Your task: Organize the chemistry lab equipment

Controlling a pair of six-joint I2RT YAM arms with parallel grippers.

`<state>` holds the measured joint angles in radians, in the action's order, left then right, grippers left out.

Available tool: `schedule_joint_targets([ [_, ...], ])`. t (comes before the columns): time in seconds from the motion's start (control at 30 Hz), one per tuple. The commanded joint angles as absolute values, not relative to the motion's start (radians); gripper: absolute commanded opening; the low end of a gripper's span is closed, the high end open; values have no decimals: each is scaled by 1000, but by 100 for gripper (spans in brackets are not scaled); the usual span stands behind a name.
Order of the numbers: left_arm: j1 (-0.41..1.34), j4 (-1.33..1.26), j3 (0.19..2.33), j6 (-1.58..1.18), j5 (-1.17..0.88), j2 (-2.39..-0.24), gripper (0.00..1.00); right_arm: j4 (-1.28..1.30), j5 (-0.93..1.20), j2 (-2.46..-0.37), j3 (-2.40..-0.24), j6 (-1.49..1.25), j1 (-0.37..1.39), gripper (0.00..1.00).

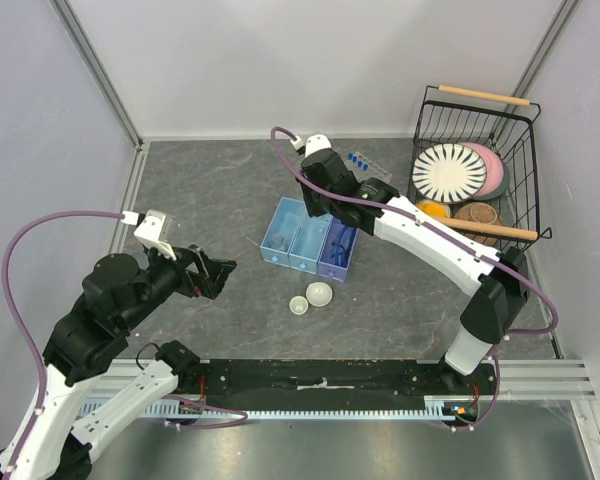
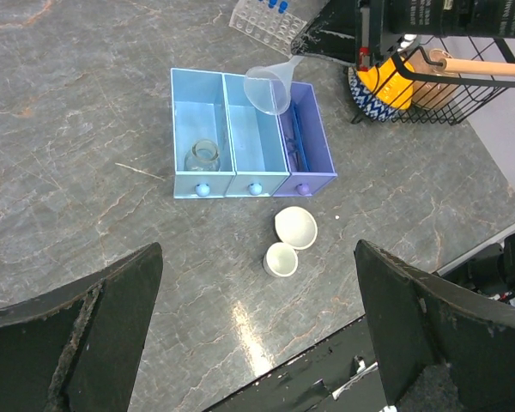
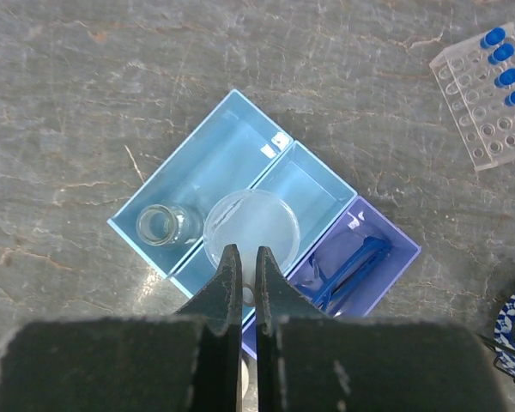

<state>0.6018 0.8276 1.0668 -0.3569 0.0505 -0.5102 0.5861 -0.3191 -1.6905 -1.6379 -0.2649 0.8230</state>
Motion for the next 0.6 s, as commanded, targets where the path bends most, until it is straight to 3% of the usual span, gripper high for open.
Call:
schedule_joint_targets([
  [0.0, 601, 775, 1086, -330, 46, -529, 100, 566, -321, -1723, -1614, -265, 818, 0],
  [0.57, 600, 755, 1074, -324, 37, -548, 100, 482, -279, -1755, -1476, -279, 805, 0],
])
